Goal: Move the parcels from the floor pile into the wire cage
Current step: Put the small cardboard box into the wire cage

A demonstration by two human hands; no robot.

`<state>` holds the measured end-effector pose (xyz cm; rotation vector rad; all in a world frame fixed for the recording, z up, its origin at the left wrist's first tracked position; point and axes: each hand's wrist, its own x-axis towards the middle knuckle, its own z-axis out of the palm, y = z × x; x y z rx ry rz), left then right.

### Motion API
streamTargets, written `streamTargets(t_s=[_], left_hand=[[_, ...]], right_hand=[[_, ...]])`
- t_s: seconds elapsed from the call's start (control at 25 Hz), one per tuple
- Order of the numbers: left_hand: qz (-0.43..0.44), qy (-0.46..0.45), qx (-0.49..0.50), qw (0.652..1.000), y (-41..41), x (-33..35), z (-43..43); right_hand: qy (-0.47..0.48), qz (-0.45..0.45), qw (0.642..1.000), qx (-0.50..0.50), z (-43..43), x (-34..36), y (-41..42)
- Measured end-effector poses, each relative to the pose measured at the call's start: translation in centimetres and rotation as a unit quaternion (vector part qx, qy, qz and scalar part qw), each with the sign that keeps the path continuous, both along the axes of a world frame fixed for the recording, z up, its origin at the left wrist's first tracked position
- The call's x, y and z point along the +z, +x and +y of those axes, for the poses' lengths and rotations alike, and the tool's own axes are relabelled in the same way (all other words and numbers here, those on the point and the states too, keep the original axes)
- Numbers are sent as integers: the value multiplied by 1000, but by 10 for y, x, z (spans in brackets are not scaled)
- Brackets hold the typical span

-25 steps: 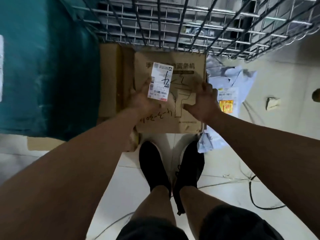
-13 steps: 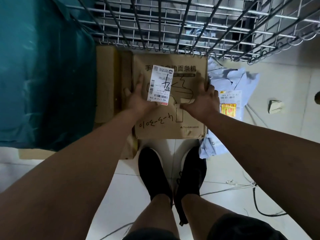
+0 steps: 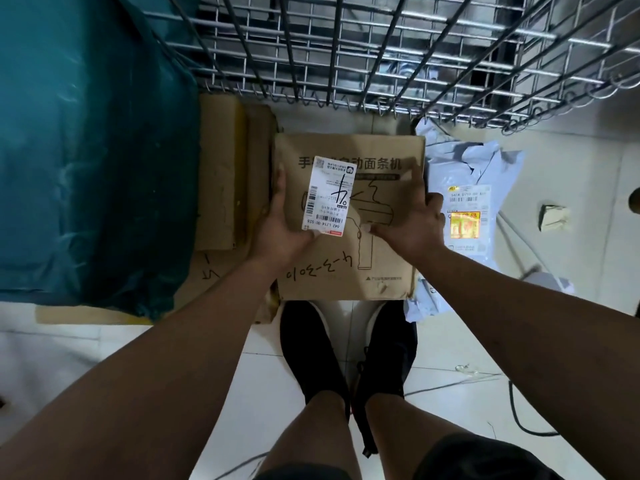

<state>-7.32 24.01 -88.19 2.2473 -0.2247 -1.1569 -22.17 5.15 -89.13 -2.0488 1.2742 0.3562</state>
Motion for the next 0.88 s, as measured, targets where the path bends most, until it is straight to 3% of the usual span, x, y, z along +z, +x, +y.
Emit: streamTargets(t_s=[0.12,0.4,0.76,0.88], left_hand=[[11,-3,4,1000,0,2,-2],[59,20,-14,998,-14,42,7],[29,151,-135,979,-38,244,24],[9,150,-112,982,-36,314,34]], right_hand=[[43,-12,999,16,-4,0,0],[44,-11,998,54,8,40,-21],[83,40,983,158,37,215,-46],[88,55,978,183,34,288,-37]])
